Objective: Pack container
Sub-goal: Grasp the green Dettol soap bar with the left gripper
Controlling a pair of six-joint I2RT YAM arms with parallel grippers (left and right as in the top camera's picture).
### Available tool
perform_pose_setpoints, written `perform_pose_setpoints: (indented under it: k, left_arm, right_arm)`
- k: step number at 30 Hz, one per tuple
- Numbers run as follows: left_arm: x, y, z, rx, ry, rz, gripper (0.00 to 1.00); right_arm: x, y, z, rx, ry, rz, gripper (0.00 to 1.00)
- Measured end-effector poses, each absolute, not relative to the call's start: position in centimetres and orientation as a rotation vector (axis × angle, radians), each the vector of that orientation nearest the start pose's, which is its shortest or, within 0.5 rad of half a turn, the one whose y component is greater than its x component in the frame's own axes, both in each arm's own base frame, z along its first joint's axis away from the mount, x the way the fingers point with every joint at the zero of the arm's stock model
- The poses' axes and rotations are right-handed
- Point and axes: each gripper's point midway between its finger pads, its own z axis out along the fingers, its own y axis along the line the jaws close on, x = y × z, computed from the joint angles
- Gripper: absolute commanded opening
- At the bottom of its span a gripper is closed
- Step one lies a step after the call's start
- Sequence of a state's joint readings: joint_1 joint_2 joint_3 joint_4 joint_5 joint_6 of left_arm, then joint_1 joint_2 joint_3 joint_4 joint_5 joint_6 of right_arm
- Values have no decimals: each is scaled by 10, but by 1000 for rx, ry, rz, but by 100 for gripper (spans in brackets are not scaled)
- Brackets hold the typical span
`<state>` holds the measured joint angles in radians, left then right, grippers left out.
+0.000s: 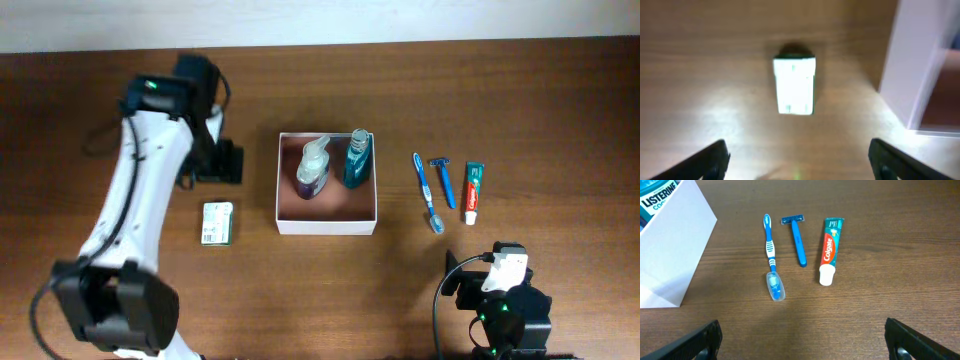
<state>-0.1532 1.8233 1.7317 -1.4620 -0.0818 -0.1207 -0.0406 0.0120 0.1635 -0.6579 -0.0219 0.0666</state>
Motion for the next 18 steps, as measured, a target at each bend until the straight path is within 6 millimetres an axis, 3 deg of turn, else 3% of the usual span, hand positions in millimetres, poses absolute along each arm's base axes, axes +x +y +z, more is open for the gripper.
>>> perform_pose_setpoints:
  k: [2,6,10,14,18]
  left_arm:
    - [325,-40,118,54,3185,105,92]
    - [316,-42,74,50,3203,73,91]
    - [317,-36,44,20,3173,59,91]
    - [303,-27,20,-19,3192,64,91]
    - [311,-23,16,-23,3150,92,89]
  right_arm:
    - [204,-5,94,98,2074,39,99]
    - [204,-5,94,98,2075,39,99]
    - [204,-5,94,98,2074,39,99]
    - [204,-5,94,98,2074,39,99]
    - [204,-5,94,98,2074,39,99]
